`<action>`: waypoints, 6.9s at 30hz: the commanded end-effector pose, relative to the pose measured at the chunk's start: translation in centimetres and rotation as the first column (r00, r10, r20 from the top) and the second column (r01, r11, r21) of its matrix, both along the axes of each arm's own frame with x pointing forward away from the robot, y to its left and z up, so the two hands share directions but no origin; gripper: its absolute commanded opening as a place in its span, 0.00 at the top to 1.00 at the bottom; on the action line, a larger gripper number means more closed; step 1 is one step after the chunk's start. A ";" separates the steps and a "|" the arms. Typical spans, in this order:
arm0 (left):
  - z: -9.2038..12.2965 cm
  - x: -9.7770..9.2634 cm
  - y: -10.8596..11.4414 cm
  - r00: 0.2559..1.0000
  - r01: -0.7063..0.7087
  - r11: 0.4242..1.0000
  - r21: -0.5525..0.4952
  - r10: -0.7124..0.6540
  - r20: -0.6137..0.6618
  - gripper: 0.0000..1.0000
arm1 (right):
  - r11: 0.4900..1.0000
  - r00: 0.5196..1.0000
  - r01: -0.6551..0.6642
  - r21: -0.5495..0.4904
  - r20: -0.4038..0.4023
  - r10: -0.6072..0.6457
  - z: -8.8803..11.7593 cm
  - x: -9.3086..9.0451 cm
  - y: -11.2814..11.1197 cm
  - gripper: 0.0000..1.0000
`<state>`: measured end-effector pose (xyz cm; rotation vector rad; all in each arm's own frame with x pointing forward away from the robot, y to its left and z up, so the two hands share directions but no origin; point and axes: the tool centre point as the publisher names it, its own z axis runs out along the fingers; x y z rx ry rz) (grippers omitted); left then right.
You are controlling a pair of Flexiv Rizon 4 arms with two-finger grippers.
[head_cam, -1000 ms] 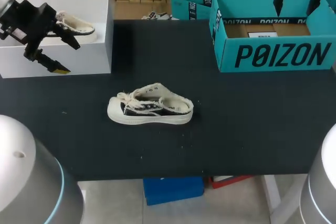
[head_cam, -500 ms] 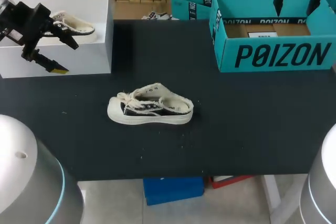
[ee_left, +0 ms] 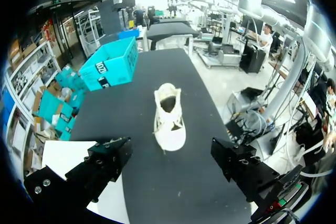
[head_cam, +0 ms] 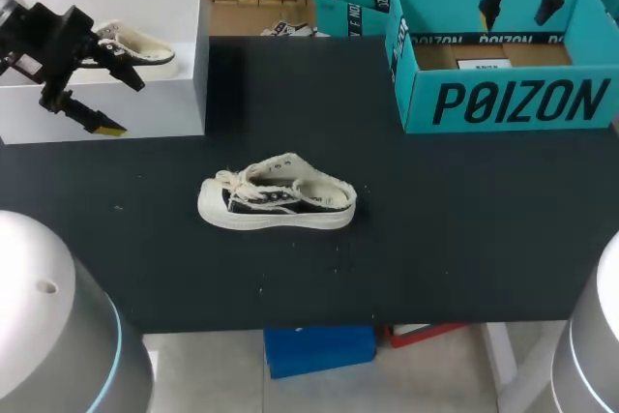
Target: Take the shoe out of the shoebox, open the shoe tongue, remove and reinsert the insole, then place the shoe into the shoebox
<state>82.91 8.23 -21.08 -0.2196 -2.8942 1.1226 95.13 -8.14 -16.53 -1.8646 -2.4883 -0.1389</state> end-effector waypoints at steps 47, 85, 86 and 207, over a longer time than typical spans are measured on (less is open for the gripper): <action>-0.1 0.0 0.0 1.000 0.000 1.000 0.001 0.000 0.003 0.00 | 0.499 0.580 -0.799 0.336 0.650 0.491 -11.6 -14.2 13.8 0.00; -0.1 0.0 0.0 1.000 0.000 1.000 0.001 0.000 0.003 0.00 | 0.401 0.337 -0.911 0.101 0.743 0.578 -23.4 -12.5 23.9 0.00; -0.1 0.0 0.0 1.000 0.000 1.000 0.001 0.000 0.003 0.00 | 0.397 0.334 -0.912 0.101 0.745 0.578 -23.7 -12.4 24.2 0.00; -3.3 -3.1 -16.6 0.376 -0.718 0.221 0.660 0.921 0.100 0.00 | 0.321 0.338 -0.929 0.182 0.772 0.539 -28.0 -13.3 27.9 1.00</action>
